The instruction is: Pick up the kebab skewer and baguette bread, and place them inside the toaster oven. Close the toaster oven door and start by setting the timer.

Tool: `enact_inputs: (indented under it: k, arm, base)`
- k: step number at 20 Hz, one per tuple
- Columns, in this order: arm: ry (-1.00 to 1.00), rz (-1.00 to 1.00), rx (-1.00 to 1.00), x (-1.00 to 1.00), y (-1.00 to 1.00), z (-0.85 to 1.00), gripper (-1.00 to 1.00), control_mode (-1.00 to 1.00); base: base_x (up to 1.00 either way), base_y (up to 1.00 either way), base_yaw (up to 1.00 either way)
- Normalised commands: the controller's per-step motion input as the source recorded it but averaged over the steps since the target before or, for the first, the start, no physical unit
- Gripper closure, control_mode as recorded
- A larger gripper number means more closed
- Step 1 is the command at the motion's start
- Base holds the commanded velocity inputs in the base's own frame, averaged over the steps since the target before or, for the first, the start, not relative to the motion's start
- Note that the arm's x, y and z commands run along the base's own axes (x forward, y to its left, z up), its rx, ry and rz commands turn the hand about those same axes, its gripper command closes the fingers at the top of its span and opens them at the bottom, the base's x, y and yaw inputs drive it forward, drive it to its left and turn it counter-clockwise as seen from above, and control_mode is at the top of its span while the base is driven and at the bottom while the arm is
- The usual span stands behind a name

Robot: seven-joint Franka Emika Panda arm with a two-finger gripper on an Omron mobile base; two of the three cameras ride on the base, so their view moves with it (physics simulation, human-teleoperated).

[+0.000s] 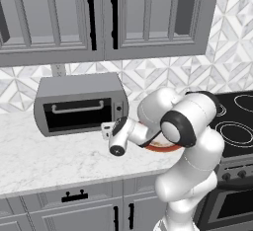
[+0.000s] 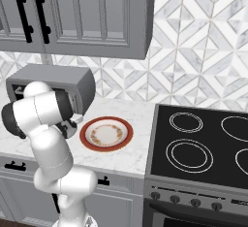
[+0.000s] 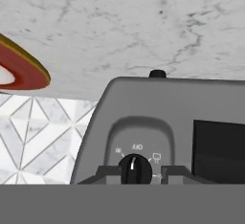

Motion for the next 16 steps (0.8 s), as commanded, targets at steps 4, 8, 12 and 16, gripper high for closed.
enact_inputs:
  k: [4, 8, 12, 16]
  arm:
    - [-0.07, 0.0, 0.0, -0.06, -0.16, 0.19, 1.0, -1.0]
    - [-0.03, 0.0, 0.0, 0.02, -0.33, 0.05, 1.0, -1.0]
    - [0.0, 0.0, 0.0, 0.22, -0.27, 0.0, 1.0, -1.0]
    - [0.0, 0.0, 0.0, 0.21, -0.07, 0.0, 1.0, -1.0]
  base:
    - [0.0, 0.0, 0.0]
    - [0.0, 0.0, 0.0]
    - [0.0, 0.0, 0.0]
    - [0.0, 0.0, 0.0]
